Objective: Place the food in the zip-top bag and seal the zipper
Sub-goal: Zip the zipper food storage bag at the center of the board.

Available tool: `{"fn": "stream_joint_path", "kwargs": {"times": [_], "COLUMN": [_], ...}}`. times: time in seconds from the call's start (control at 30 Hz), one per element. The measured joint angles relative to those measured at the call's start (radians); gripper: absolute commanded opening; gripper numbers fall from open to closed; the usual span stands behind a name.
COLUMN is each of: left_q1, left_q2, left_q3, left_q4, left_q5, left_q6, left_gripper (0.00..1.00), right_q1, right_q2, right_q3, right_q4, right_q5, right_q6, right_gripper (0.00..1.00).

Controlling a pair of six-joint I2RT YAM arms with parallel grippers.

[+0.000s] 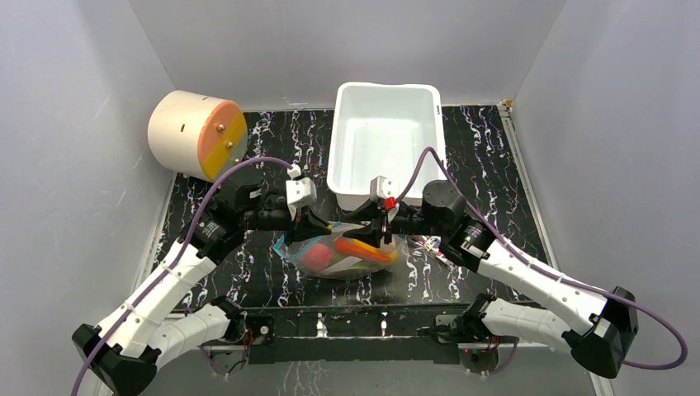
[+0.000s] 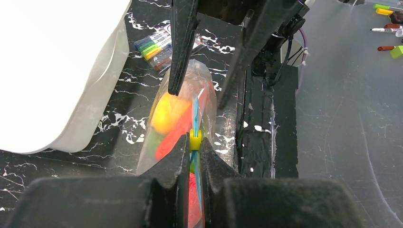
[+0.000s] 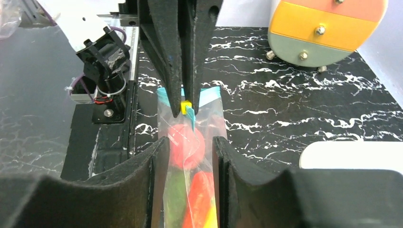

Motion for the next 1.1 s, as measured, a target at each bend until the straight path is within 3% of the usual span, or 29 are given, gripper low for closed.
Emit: {"fn": "stream_joint_path", "kwargs": {"times": [0.47, 0.67, 0.8, 1.1], "left_q1": [0.000, 0.000, 0.000, 0.002], "left_q2": [0.000, 0.000, 0.001, -0.013], "left_q3": [0.000, 0.000, 0.000, 0.001], "left_q4": [0.018, 0.018, 0.019, 0.031], "left_q5": [0.026, 0.035, 0.038, 0.022], "left_q6": [0.001, 0.007, 0.009, 0.032], "left_gripper": [0.00, 0.00, 0.00, 0.00], "right_q1": [0.000, 0.000, 0.000, 0.003], "right_q2": [0.089, 0.104, 0.109, 0.078], "right_q3": [0.082, 0.084, 0.084, 0.057], "right_q4": [-0.040, -0.030, -0.020, 0.034], "right_q5": [-0.074, -0.084, -0.089, -0.072], "right_q6": [-0.011, -0.003, 0.005, 0.032], "right_gripper": [0.33, 0.22, 0.00, 0.00]}}
